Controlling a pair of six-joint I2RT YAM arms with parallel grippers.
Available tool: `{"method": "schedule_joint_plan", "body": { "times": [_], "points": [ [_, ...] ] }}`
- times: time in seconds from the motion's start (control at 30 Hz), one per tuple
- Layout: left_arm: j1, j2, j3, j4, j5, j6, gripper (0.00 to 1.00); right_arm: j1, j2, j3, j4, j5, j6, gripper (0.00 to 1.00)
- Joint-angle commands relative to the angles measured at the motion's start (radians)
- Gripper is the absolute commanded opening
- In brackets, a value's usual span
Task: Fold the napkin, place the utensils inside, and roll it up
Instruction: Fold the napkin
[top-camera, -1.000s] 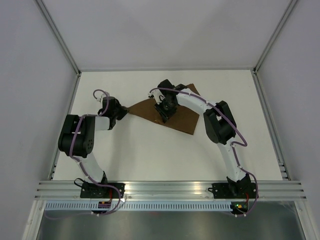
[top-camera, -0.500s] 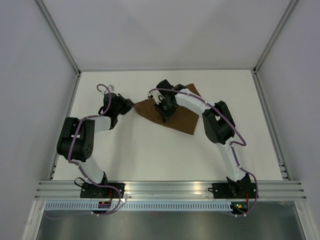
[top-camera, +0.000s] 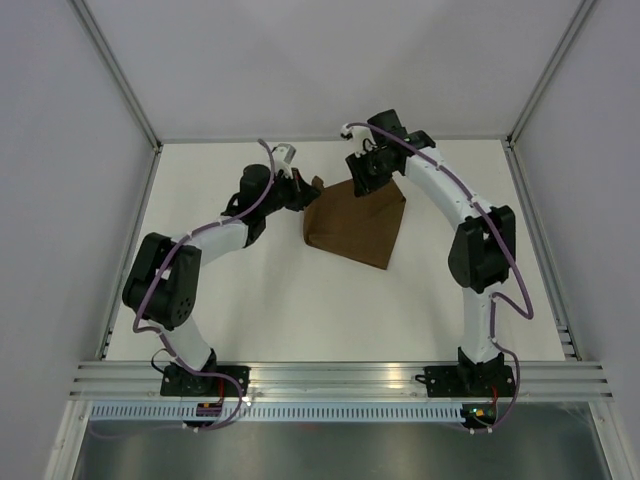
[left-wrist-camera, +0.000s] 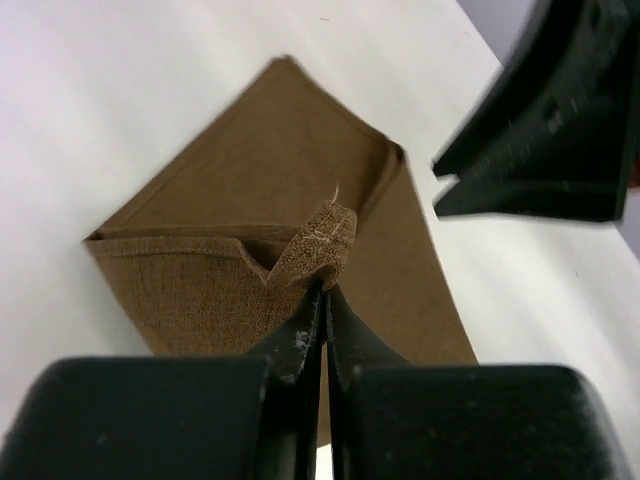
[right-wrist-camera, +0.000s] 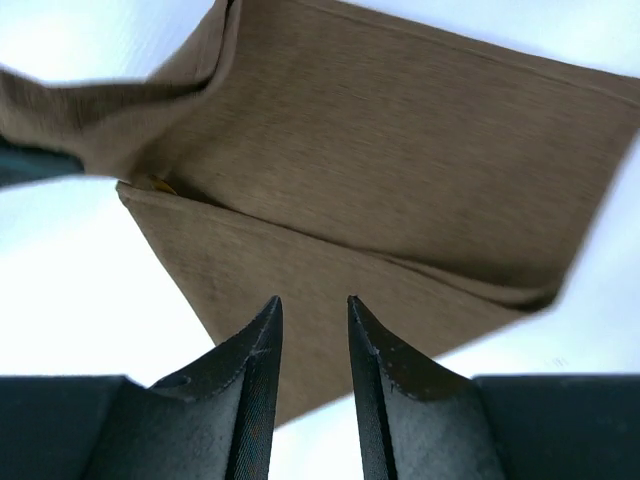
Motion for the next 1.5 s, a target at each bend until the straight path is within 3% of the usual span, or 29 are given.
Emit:
{"method": "schedule_joint_plan", "body": {
  "times": [0.0, 0.17, 0.4, 0.73, 1.13, 1.47],
  "points": [
    [-0.057, 0.024, 0.103, -0.102, 0.091, 0.226, 0.04, -0.045, -0.112, -0.043, -0.033, -0.029, 0.020, 0.39],
    [-0.153, 0.093, 0.236, -0.314, 0.091, 0.389, 0.04, -0.098, -0.185, -0.155, -0.022, -0.024, -0.010, 0.39],
    [-0.241, 0.156, 0.262, -0.411, 0.054, 0.508, 0.04, -0.136, -0.232, -0.247, -0.009, -0.024, -0.035, 0.39],
    [-0.368, 0.229, 0.279, -0.448, -0.044, 0.573, 0.04, -0.157, -0.248, -0.309, 0.010, -0.023, -0.046, 0.38],
    [-0.444, 0.288, 0.316, -0.421, -0.136, 0.575, 0.05, -0.174, -0.258, -0.372, 0.036, -0.015, -0.052, 0.38],
    [-0.477, 0.309, 0.315, -0.371, -0.188, 0.548, 0.25, -0.180, -0.267, -0.421, 0.054, -0.012, -0.056, 0.38]
  ]
}}
